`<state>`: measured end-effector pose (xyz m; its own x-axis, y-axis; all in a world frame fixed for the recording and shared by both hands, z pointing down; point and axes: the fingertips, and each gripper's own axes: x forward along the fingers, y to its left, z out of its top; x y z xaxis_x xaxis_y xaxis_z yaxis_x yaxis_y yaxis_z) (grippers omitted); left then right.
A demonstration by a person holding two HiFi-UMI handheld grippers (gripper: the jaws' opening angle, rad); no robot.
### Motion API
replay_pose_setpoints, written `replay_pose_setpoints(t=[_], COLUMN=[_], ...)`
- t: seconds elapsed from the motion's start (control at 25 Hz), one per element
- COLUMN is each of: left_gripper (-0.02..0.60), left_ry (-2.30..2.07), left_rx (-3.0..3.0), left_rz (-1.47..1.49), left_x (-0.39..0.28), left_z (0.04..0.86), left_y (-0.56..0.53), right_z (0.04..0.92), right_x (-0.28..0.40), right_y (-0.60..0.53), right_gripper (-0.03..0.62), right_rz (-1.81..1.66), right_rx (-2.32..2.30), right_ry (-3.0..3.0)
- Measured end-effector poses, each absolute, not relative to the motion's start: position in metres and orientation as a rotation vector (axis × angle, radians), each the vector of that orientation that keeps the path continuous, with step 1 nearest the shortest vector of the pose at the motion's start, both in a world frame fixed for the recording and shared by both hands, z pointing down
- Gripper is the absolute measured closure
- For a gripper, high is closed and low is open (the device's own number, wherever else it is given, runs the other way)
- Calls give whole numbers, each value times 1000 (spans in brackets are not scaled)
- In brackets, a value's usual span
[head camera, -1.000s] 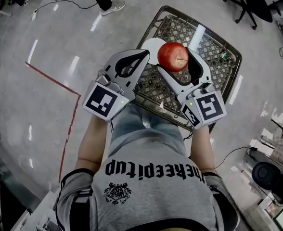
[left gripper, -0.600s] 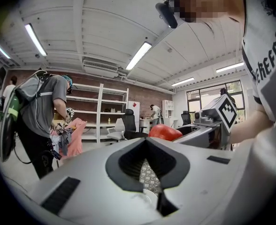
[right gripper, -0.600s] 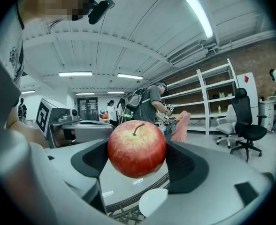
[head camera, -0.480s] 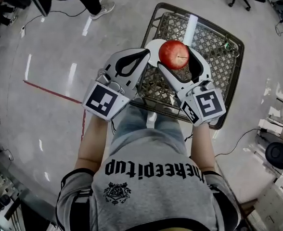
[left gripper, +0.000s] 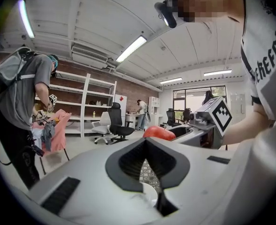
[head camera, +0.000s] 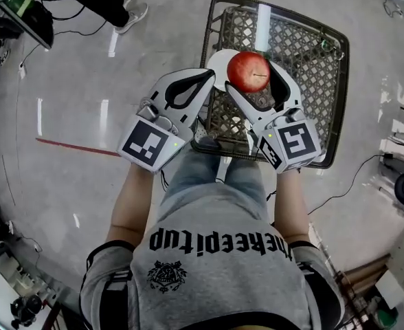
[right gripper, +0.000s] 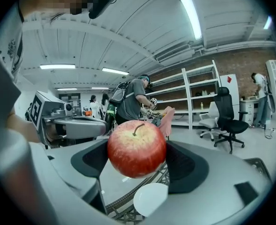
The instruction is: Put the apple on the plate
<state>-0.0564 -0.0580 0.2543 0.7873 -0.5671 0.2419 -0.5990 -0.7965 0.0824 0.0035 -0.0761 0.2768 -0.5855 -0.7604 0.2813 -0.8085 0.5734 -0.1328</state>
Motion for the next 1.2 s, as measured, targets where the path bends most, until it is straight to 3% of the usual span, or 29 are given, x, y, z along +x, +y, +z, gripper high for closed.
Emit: replay_pose_setpoints(t=[1.2], left_gripper=[565], left_ry=[-780], left_rx=[2741], left_rz=[357], left_x=[-63], left_z=[335], left_y=[-74], right_z=[427], right_x=[1], right_y=[-113], right_gripper=[203], right_rz=[506], right_rx=[1374], right_ry=[-2380])
